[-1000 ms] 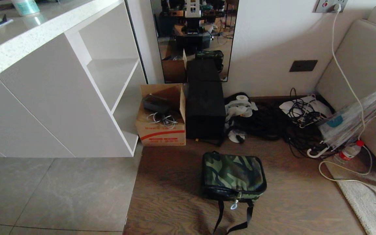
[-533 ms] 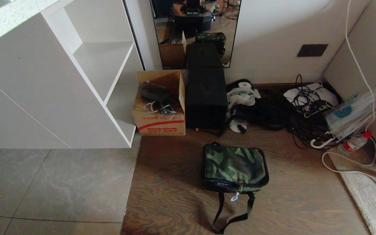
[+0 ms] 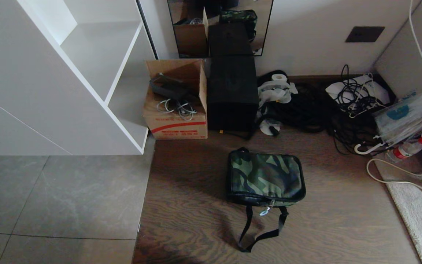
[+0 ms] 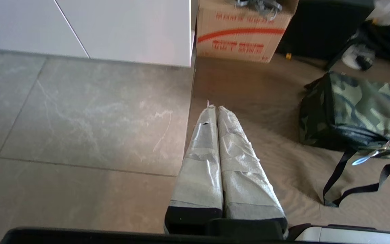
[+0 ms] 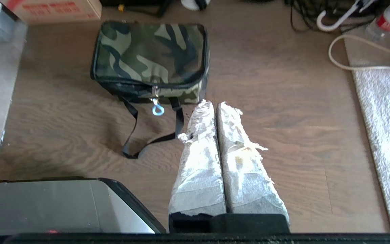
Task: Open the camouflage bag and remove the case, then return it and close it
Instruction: Open the top of the storage box
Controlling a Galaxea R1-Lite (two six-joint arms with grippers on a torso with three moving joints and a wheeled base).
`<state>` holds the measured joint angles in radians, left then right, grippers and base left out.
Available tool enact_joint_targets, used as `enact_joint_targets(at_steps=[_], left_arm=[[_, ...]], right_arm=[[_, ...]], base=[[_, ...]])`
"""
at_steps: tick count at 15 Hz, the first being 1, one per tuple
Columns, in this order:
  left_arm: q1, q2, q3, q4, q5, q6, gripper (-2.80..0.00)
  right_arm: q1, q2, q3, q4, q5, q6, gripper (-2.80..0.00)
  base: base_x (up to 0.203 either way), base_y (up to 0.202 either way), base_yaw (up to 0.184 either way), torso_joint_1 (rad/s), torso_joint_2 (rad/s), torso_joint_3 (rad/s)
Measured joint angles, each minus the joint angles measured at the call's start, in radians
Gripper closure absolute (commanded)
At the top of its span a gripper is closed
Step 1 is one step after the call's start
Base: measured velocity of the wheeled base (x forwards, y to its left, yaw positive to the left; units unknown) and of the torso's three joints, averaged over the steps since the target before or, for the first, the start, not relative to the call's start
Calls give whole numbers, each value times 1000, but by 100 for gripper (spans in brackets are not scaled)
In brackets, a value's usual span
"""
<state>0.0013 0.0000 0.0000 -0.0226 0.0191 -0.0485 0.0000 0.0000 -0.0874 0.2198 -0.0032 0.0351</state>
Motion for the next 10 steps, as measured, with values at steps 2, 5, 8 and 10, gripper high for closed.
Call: enact_joint_targets(at_steps=[2,5,8,10], left_arm=[[0,0,0,0,0,0,0],[0,0,0,0,0,0,0],[0,0,0,0,0,0,0],[0,0,0,0,0,0,0]], right_arm=[[0,0,0,0,0,0,0],[0,0,0,0,0,0,0],[0,0,0,0,0,0,0],[0,0,0,0,0,0,0]], base=[[0,0,0,3,-3,-190],[0,0,0,2,4,-197],[0,0,0,2,3,-200],[0,0,0,2,0,-196]])
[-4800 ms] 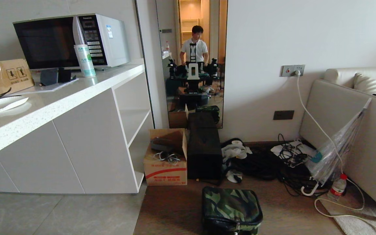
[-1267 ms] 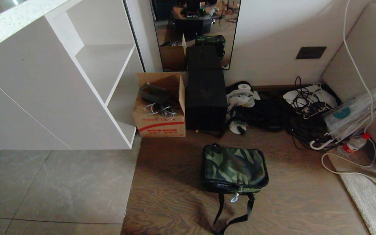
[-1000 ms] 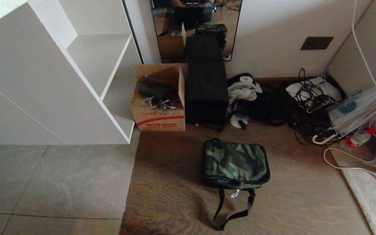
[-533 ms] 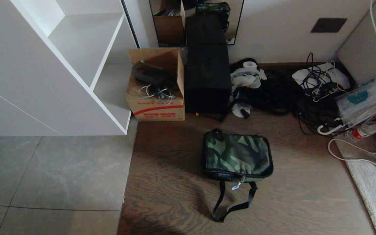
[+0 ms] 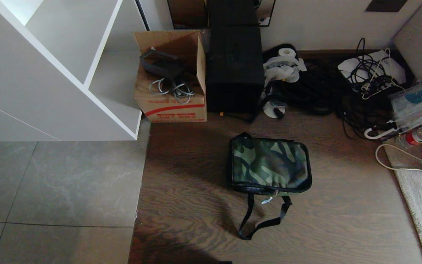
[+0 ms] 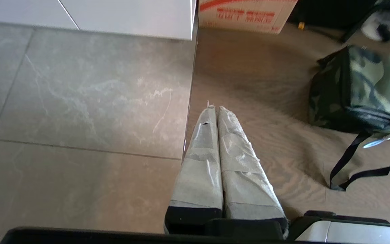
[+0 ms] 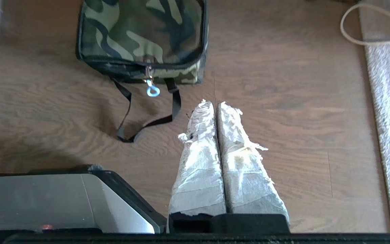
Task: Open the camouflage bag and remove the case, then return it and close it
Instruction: Open the top of the storage box
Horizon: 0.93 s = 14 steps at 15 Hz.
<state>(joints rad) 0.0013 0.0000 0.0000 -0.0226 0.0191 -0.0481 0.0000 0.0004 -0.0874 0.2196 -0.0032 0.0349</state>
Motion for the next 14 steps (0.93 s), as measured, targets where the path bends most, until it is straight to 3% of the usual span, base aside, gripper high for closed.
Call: enact_joint_targets(at_steps=[14], left_arm=[[0,0,0,0,0,0,0]], right_arm=[[0,0,0,0,0,0,0]], base=[[0,0,0,3,2,-195]])
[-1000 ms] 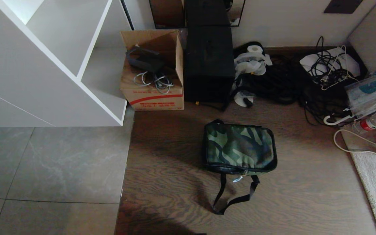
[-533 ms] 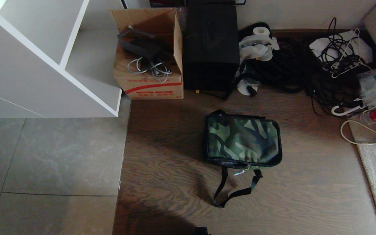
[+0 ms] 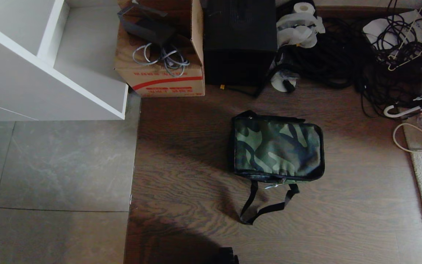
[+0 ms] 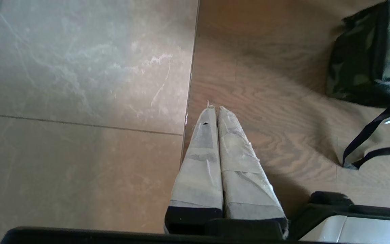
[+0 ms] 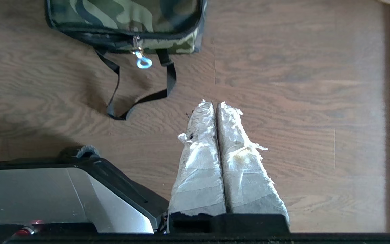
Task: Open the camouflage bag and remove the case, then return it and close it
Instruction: Open the top of the storage box
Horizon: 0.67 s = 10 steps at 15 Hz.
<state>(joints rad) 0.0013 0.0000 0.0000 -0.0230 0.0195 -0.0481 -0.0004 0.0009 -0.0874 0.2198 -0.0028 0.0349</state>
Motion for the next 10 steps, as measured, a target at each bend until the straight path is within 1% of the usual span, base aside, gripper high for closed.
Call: enact_joint_targets(at_steps=[7,10], left_arm=[[0,0,0,0,0,0,0],[0,0,0,0,0,1,0]], right_arm=[[0,0,0,0,2,-4,0],[0,0,0,0,4,-8,0]], base=[[0,0,0,2,2,-198],[0,0,0,5,0,-83]])
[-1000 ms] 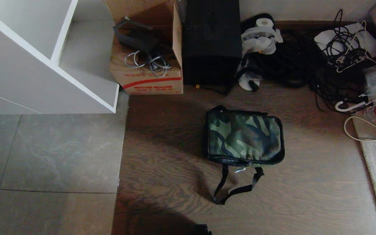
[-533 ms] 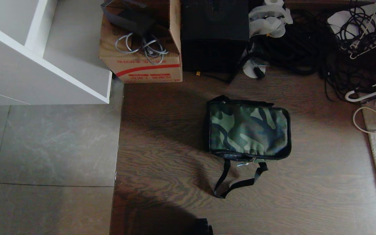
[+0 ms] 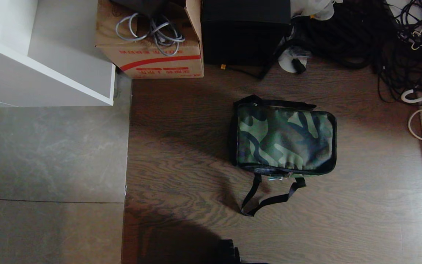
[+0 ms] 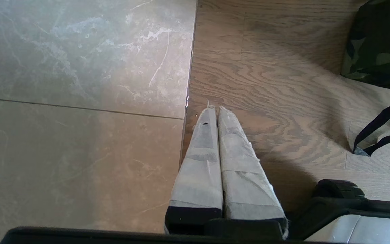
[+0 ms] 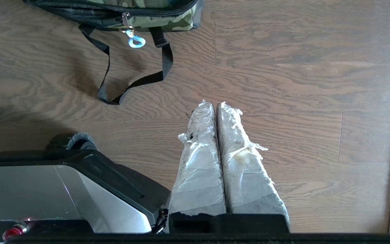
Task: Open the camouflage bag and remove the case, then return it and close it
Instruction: Open the top of the storage box
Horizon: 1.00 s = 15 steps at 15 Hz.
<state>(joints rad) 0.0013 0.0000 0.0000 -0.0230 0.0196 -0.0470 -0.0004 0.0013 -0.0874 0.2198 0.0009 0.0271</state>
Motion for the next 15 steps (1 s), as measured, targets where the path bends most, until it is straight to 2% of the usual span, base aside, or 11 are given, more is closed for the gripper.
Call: enact_joint_targets(at_steps=[3,6,8,10,12,15], left_arm=[[0,0,0,0,0,0,0],[0,0,0,0,0,0,0],[0,0,0,1,0,0,0],[0,0,0,0,0,0,0],[0,0,0,0,0,0,0],[0,0,0,0,0,0,0]], right_arm=[[0,0,-12,15,-1,-13,0],[0,66,-125,113,35,-1,0],[-3,223,-233,158,76,45,0],[0,435,-318,148,118,89,0],[4,665,-362,75,149,116,0],[14,1040,-362,-175,174,139,0]], base=[[0,0,0,2,3,-9],[0,0,0,0,0,0],[0,0,0,0,0,0],[0,0,0,0,0,0],[0,0,0,0,0,0],[0,0,0,0,0,0]])
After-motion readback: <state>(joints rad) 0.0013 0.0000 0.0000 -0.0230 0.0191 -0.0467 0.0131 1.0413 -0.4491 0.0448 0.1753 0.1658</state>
